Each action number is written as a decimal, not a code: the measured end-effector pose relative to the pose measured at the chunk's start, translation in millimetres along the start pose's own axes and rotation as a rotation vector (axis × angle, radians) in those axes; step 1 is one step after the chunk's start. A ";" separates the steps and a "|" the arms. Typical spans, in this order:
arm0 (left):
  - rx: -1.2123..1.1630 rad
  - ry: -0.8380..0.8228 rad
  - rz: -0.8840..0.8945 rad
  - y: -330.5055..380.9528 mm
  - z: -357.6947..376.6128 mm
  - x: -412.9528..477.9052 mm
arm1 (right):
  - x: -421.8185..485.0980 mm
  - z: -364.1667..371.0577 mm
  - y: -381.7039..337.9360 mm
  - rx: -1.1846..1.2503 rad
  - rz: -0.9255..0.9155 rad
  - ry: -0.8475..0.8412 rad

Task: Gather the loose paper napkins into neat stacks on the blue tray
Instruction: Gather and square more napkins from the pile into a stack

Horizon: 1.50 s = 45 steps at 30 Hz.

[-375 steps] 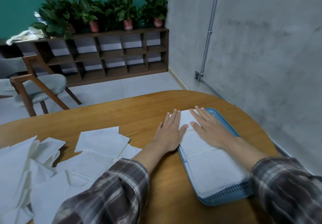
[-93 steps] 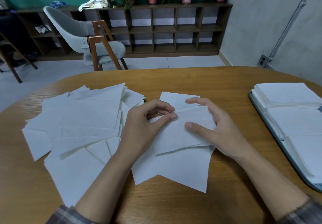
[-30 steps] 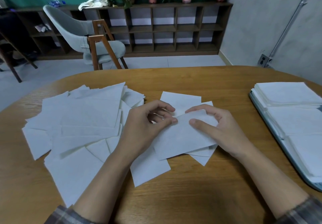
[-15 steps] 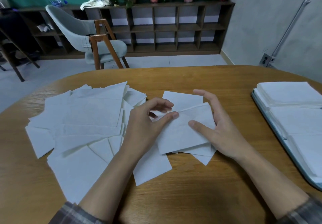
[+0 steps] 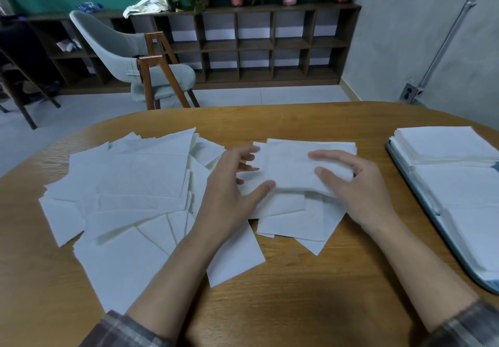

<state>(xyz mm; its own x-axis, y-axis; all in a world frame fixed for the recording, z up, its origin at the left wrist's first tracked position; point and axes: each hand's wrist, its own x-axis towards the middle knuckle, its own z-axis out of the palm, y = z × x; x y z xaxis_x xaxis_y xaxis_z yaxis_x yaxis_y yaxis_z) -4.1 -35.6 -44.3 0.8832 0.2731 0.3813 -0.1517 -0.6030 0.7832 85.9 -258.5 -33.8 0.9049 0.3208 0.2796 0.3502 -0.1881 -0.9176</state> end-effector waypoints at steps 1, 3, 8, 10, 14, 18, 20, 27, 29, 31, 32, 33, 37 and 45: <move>0.073 -0.068 0.027 -2.9 0.7 -0.3 | 2.8 -3.5 4.1 -0.017 0.009 0.058; 0.168 -0.245 0.038 -6.4 3.2 -2.8 | 6.0 -6.8 11.0 -0.032 0.020 0.117; 0.286 -0.315 0.119 -8.9 6.9 -9.6 | 7.1 -4.1 15.0 -0.040 0.017 0.111; 0.288 -0.272 0.160 -8.2 7.1 -9.8 | 7.0 -3.4 15.8 -0.035 0.020 0.104; 0.253 -0.170 0.192 -5.7 6.9 -10.2 | 7.0 -2.6 17.4 -0.038 0.007 0.105; 0.174 -0.101 0.178 -2.5 4.6 -8.5 | 7.3 -3.1 17.7 -0.040 0.007 0.087; 0.108 -0.076 0.175 1.1 3.7 -7.9 | 7.1 -2.9 17.5 -0.035 0.002 0.074; -0.234 -0.102 -0.039 13.3 -6.1 -5.9 | 5.1 -1.8 17.0 -0.053 -0.052 0.108; -0.301 -0.108 -0.067 14.4 -8.3 -5.2 | 4.7 -1.7 16.7 -0.053 -0.058 0.104; -0.338 -0.108 -0.068 14.8 -10.3 -4.8 | 3.9 -2.4 14.7 -0.055 -0.071 0.084; -0.351 -0.110 -0.066 14.8 -11.2 -4.5 | 3.2 -2.9 12.7 -0.046 -0.078 0.062; -0.361 -0.111 -0.068 14.7 -11.8 -4.0 | 2.4 -3.3 10.1 -0.025 -0.083 0.026; -0.343 -0.106 -0.088 15.3 -9.9 -5.2 | -2.1 -2.4 -0.6 0.005 -0.136 -0.158; -0.242 -0.093 -0.070 16.0 -6.3 -5.9 | -4.8 5.9 -0.5 0.050 -0.055 -0.145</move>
<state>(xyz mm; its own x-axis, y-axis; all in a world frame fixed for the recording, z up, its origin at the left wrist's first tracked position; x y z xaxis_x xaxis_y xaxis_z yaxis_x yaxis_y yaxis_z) -14.6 -42.1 -30.9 0.9305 0.2312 0.2840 -0.1805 -0.3853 0.9050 80.0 -254.5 -36.3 0.8390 0.4609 0.2892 0.3822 -0.1209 -0.9161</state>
